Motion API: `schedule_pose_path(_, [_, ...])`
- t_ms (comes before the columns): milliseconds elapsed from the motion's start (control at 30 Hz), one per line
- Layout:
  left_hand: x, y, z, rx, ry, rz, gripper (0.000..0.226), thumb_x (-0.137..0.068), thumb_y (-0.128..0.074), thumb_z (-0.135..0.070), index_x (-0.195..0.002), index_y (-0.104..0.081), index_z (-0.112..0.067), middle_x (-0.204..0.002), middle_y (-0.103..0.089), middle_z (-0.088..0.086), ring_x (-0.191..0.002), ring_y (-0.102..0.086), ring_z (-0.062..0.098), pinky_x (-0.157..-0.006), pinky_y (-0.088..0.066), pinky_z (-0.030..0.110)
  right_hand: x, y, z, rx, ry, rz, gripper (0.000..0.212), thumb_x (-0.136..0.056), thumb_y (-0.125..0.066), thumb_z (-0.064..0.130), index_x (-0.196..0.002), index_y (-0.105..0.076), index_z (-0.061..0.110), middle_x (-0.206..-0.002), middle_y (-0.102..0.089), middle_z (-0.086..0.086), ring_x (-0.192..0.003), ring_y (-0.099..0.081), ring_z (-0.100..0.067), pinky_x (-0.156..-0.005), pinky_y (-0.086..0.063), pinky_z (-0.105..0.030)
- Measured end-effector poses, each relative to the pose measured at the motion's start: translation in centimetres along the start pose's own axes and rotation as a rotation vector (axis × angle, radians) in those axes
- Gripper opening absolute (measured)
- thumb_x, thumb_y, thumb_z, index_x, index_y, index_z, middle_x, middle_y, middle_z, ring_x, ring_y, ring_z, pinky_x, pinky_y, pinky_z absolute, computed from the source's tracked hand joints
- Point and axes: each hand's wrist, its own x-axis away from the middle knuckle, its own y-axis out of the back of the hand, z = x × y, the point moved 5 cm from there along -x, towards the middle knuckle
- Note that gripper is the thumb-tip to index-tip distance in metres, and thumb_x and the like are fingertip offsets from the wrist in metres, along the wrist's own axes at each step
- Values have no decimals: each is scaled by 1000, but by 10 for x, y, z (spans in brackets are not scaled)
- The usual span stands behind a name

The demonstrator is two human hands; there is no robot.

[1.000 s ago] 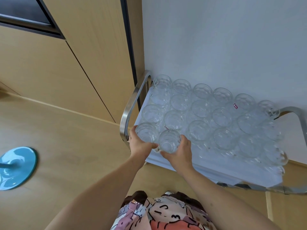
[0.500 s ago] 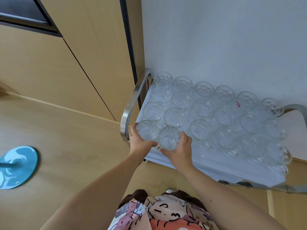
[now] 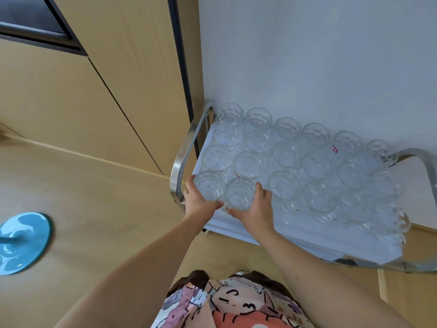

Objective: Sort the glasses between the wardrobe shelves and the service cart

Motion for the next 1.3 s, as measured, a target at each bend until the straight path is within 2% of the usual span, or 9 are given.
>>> schedule_pose_path(100, [0, 4, 1, -58, -5, -7, 117, -68, -92, -16, -152, -13, -40, -154, -27, 1, -139, -36, 26, -110, -42, 53, 1, -1, -1, 44, -10, 20, 126, -58, -93, 56, -153, -20, 17, -136, -36, -10, -115, -50, -25, -84, -48, -28])
schedule_pose_path(200, [2, 8, 1, -125, -29, -24, 117, -66, -93, -23, -153, -16, -39, -154, -29, 1, -137, -40, 27, -107, -46, 54, 1, -1, -1, 77, -25, 50, 129, -59, -90, 60, -154, -15, 18, -137, -37, -11, -118, -50, -27, -89, -49, -32])
schedule_pose_path(333, [6, 13, 0, -185, -68, -41, 120, -65, -94, -27, -155, -15, -37, -155, -30, 2, -139, -40, 27, -107, -46, 54, 3, -1, 1, 60, -42, 56, 130, -61, -91, 56, -156, -12, 17, -140, -38, -14, -125, -47, -30, -98, -46, -37])
schedule_pose_path(500, [8, 20, -3, -206, -94, -11, 121, -66, -93, -29, -156, -13, -35, -155, -31, 2, -140, -38, 26, -109, -44, 53, 6, 1, 4, 60, -60, 42, 132, -63, -93, 51, -158, -9, 15, -144, -37, -15, -129, -44, -30, -103, -42, -37])
schedule_pose_path(633, [9, 26, -8, -268, -128, 11, 118, -69, -90, -32, -157, -12, -35, -158, -27, 2, -141, -37, 26, -105, -49, 52, 10, 3, 8, 79, -69, 43, 126, -66, -92, 48, -158, -11, 19, -144, -37, -14, -128, -46, -31, -103, -44, -38])
schedule_pose_path(800, [9, 31, -23, -339, -213, 22, 115, -70, -88, -38, -157, -13, -34, -159, -26, 0, -145, -32, 24, -115, -37, 51, 18, 12, 20, 104, -61, -1, 120, -68, -90, 47, -158, -15, 21, -144, -38, -14, -131, -44, -31, -104, -43, -38])
schedule_pose_path(1000, [13, 37, -41, -399, -296, 59, 106, -73, -86, -41, -155, -19, -37, -159, -26, -1, -146, -29, 23, -115, -37, 50, 33, 29, 37, 139, -77, -54, 107, -73, -88, 47, -157, -25, 23, -146, -38, -13, -133, -43, -31, -107, -43, -40])
schedule_pose_path(1200, [37, 47, -92, -442, -481, 20, 93, -76, -83, -44, -153, -30, -36, -158, -30, -1, -144, -30, 22, -113, -38, 45, 44, 60, 64, 153, -7, -108, 96, -77, -84, 46, -155, -32, 26, -149, -37, -11, -136, -40, -31, -108, -42, -41])
schedule_pose_path(1300, [60, 49, -112, -436, -543, 8, 92, -78, -82, -45, -154, -31, -34, -159, -29, -1, -146, -27, 22, -116, -33, 42, 53, 84, 78, 138, 52, -154, 93, -78, -83, 46, -154, -35, 25, -149, -38, -11, -136, -39, -31, -109, -41, -41])
